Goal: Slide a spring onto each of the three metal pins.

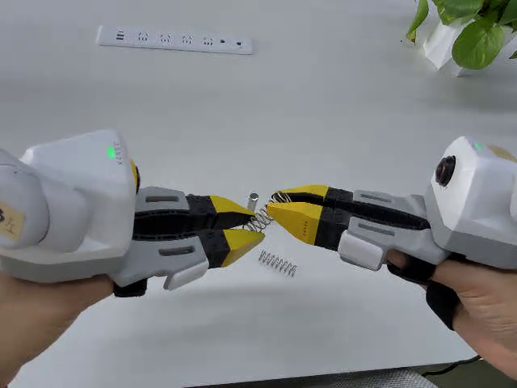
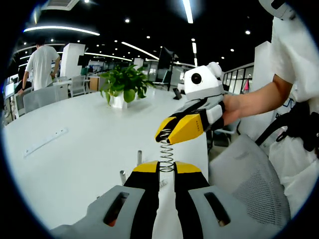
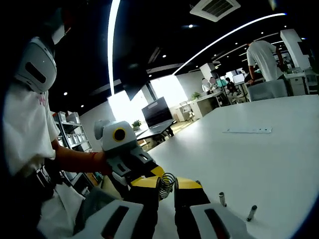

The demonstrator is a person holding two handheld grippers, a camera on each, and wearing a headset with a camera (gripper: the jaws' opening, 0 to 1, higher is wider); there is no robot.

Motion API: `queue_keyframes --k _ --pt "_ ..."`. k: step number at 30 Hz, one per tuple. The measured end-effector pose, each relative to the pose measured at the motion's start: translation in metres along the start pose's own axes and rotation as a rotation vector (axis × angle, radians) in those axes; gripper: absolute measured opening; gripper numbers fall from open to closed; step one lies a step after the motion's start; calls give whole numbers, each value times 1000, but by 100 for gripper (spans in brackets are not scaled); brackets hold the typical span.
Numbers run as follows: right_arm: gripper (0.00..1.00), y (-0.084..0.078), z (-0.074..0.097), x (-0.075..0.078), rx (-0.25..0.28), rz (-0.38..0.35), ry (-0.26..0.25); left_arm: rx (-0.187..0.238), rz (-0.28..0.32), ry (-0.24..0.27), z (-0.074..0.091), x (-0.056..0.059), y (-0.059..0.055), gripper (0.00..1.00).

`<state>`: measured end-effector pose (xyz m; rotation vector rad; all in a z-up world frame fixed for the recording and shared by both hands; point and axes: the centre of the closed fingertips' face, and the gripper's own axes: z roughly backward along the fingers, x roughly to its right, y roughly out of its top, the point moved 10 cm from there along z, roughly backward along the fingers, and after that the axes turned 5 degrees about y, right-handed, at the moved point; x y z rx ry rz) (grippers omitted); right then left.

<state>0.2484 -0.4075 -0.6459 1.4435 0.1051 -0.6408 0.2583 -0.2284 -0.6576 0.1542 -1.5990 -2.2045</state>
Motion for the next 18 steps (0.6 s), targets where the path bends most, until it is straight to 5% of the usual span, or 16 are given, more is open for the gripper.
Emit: queue_keyframes --k 18 --pt "6 9 -5 -6 -66 98 27 16 10 -12 2 3 -2 7"
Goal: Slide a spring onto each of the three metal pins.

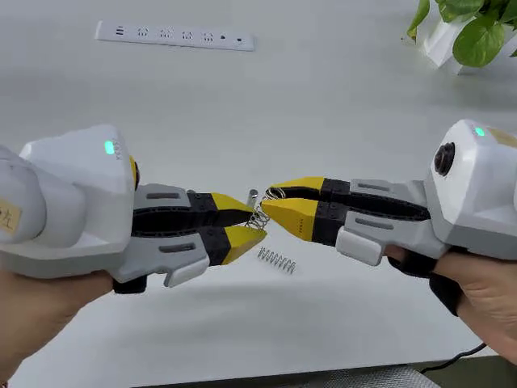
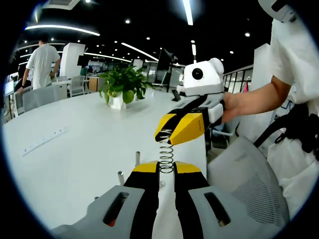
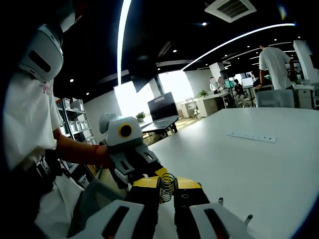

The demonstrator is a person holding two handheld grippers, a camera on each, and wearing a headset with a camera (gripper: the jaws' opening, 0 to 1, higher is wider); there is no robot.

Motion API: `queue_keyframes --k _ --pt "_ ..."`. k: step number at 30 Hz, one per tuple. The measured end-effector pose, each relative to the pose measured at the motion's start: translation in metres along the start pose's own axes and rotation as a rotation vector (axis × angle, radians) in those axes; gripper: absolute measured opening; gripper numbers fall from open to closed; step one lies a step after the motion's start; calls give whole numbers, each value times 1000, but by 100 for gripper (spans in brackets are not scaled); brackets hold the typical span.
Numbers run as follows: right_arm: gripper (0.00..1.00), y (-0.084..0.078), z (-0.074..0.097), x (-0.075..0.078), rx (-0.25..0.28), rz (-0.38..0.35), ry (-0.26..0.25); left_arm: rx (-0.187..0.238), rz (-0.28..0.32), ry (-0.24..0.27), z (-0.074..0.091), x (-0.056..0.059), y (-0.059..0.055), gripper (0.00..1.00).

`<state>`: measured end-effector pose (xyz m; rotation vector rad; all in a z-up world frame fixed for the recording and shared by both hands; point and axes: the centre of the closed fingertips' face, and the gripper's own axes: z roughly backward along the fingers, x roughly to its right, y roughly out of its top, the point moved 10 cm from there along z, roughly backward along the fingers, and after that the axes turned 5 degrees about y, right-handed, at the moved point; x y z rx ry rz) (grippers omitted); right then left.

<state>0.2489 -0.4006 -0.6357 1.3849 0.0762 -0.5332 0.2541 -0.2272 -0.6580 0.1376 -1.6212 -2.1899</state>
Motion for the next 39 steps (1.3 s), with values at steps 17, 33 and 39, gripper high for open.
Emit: queue_keyframes --k 17,33,39 --pt "6 6 -1 -2 -49 67 17 4 -10 -6 1 3 1 7" --pt "13 18 4 5 -233 174 90 4 -33 -20 1 5 3 7" --pt "15 41 3 10 -407 306 183 -6 -47 -34 -2 7 2 7"
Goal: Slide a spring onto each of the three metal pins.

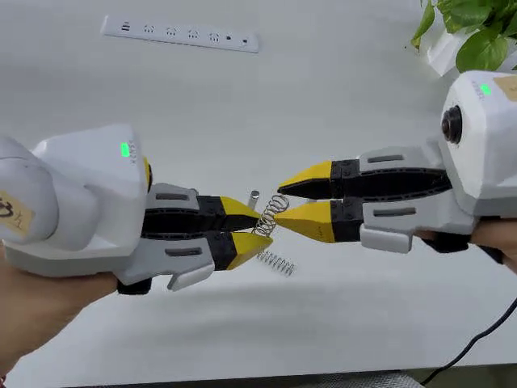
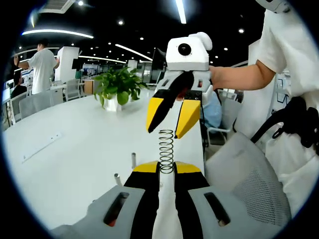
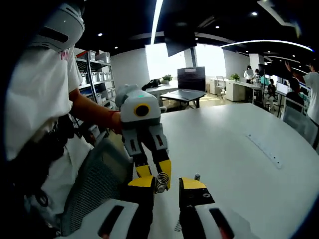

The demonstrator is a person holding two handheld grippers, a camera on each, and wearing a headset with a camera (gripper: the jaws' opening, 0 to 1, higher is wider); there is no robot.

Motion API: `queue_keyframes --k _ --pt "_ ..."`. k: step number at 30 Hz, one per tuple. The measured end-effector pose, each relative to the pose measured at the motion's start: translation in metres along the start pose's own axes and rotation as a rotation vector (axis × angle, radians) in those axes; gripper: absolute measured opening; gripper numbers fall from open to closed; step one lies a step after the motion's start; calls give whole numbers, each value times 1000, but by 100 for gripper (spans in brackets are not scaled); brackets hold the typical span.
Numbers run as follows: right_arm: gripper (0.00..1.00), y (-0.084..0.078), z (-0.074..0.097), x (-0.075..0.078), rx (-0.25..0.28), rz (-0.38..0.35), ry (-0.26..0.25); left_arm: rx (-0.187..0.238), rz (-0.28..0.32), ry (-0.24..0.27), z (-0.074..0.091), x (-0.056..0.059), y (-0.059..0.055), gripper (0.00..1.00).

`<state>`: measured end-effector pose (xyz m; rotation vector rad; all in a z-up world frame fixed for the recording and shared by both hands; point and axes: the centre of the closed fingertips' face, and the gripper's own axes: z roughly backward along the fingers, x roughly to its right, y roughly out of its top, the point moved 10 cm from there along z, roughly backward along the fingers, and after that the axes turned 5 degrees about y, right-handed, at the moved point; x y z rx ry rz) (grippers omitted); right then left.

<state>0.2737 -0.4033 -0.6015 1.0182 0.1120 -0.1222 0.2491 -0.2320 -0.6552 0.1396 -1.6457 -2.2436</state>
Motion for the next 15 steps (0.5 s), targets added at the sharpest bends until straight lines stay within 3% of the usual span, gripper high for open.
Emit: queue_keyframes --k 2,7,11,15 --pt "15 7 1 3 -83 75 47 -2 -3 -10 -1 1 0 7" --pt "18 24 -4 7 -193 130 179 -2 -8 -23 -4 3 2 7" --pt "16 27 -12 8 -304 198 245 0 -12 -29 -5 3 4 7" --pt "15 26 -18 8 -368 221 293 2 -13 -32 -6 3 4 7"
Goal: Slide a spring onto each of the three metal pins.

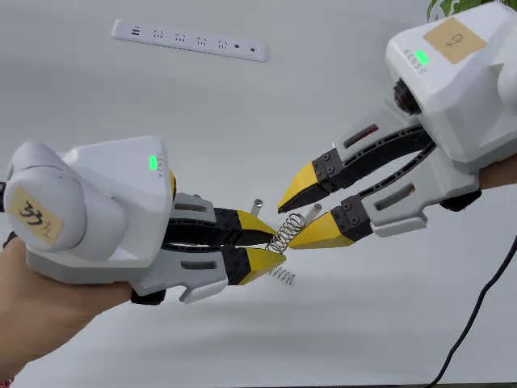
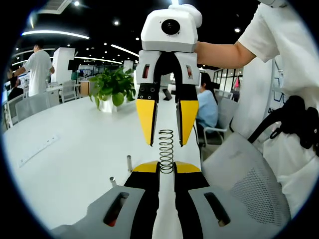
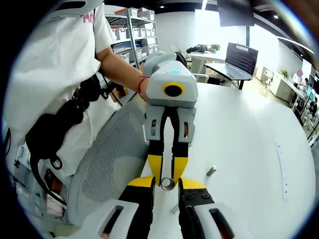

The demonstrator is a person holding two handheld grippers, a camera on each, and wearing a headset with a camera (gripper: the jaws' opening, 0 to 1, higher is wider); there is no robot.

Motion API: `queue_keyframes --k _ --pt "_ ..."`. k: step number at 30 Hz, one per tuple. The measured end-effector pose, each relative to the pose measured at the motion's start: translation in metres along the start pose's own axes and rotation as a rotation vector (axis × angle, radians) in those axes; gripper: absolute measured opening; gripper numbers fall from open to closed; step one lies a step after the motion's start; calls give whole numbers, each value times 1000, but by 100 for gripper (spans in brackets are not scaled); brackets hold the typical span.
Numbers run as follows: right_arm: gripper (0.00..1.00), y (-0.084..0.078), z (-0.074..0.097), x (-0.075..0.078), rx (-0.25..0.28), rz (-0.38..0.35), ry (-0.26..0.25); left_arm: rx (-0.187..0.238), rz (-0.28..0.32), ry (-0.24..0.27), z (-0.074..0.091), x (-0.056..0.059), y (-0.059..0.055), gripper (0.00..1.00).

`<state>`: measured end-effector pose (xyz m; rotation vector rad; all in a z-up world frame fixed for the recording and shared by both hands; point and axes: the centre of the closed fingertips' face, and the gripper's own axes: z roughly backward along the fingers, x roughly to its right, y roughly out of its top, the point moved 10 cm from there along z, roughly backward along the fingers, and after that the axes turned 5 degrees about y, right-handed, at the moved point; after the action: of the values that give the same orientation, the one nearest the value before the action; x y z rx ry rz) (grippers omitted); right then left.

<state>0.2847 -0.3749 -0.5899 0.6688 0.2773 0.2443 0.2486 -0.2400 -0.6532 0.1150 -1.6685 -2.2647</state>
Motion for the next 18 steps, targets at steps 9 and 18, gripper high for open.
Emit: queue_keyframes --k 9,18 --pt "13 4 -9 2 -114 55 54 -4 -2 -4 -1 0 -1 7" --pt "9 5 -11 2 -171 88 73 -6 -1 -8 -4 0 -2 7"
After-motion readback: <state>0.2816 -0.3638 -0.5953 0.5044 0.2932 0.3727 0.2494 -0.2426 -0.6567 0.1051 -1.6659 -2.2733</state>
